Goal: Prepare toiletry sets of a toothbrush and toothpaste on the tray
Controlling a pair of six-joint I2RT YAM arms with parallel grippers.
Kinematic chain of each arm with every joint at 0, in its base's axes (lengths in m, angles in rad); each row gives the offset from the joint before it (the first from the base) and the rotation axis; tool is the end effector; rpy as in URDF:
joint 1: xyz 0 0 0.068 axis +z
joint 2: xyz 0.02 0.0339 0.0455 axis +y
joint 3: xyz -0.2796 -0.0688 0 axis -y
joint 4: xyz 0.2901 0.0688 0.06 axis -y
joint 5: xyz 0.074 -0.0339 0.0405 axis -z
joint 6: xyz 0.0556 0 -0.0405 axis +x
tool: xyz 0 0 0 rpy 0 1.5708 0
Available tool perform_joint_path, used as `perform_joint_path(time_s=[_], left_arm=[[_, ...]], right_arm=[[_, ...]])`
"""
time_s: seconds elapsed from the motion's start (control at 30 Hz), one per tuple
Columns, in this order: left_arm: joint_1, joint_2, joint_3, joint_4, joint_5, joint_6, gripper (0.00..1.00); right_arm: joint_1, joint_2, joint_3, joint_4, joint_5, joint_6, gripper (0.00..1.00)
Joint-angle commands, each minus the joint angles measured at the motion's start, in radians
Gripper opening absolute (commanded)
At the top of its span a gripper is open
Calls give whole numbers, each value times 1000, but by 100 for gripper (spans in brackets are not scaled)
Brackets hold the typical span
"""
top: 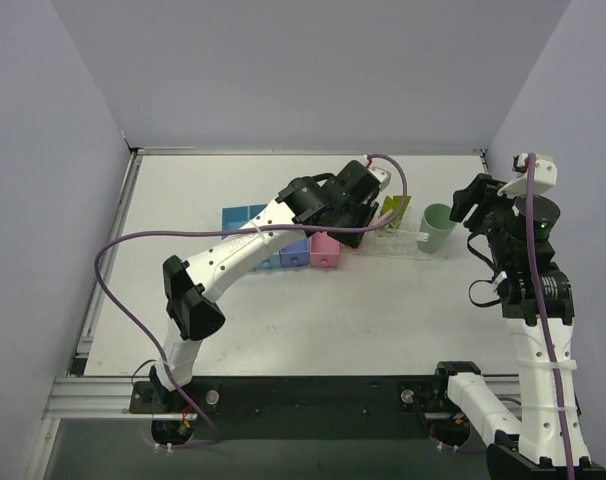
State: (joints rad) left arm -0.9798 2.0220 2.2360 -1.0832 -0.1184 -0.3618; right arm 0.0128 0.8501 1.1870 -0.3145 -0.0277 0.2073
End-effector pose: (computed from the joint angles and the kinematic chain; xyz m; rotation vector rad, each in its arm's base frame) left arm 0.2819 -0.4083 0.3867 0.7042 2.3831 -0.4498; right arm 0.2190 0.0043 0.4790 0.1288 1.5463 0.1956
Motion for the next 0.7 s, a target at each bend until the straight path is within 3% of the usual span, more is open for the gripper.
perform_joint_path(time_s=[0.0,0.67], left_arm=[[-8,14,60,-60,13,-15,0],[13,179,251,-170,63,-17,0]], right_arm=[[1,-17,-18,15,25,-20,57],[15,-40,-44,15,25,-20,59]])
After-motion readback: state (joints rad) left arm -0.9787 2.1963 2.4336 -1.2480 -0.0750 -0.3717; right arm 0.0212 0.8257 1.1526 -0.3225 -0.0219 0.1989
